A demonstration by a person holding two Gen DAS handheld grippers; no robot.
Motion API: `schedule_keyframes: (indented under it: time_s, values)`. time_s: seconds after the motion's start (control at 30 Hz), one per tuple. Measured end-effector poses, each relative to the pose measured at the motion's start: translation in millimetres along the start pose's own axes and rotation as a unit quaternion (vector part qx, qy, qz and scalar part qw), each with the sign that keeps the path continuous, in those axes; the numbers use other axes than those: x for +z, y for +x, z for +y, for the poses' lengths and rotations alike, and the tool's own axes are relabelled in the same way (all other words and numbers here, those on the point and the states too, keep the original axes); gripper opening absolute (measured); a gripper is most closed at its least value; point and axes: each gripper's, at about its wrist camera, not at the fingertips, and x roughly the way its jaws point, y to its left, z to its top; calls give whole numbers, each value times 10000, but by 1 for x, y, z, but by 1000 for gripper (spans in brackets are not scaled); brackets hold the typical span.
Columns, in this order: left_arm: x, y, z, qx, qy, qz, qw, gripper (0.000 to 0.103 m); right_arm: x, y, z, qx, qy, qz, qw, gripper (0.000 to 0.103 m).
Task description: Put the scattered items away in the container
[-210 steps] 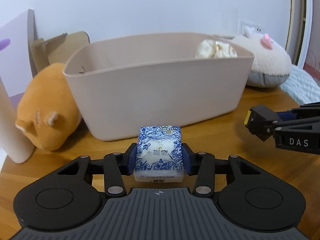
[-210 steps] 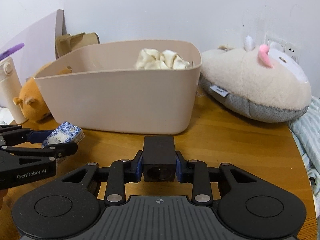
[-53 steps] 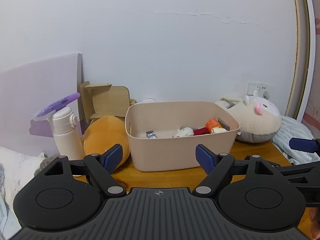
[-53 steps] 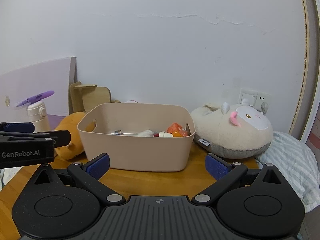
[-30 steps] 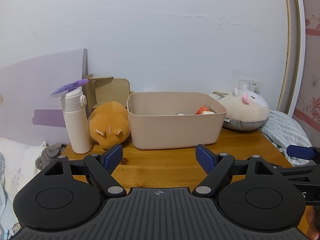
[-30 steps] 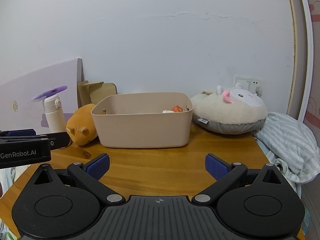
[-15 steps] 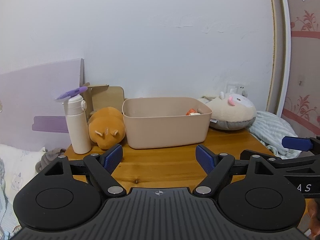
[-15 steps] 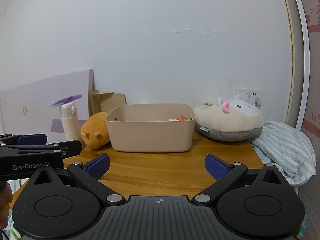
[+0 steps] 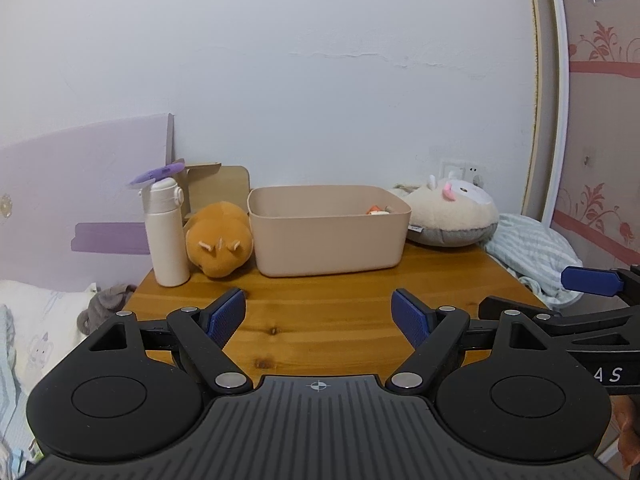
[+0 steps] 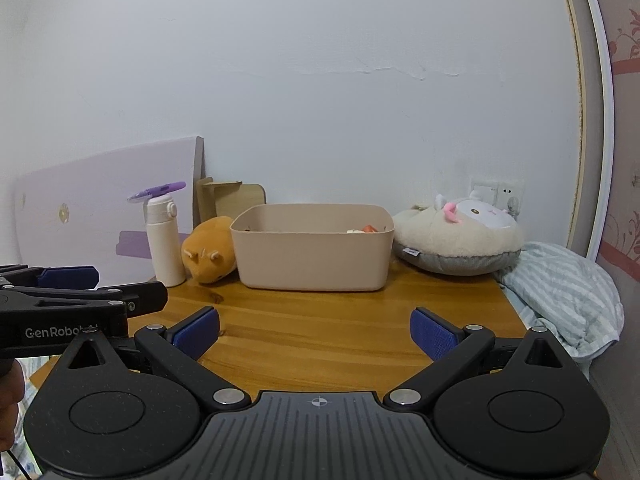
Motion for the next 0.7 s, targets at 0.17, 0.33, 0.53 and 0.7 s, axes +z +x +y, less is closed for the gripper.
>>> schedule_keyframes:
  time_s: [0.17,0.33,0.53,0.7]
  values:
    - [-5,-11,-1,52,-19,-8,10000,81,-5,-11,2,45,-15,-10,10000,103]
    - [-9,-18,1,49,-93,83,9999,81,-8,-19,7,31,-53,-7,10000,103]
    - [-13,-22,1,128,-103,145,9998,81,-12,-24,12,-9,-80,29,10000,103]
    - [-13,-20,2,180,-111,197,9996,81,-15,-20,12,60,-33,106,9999,103]
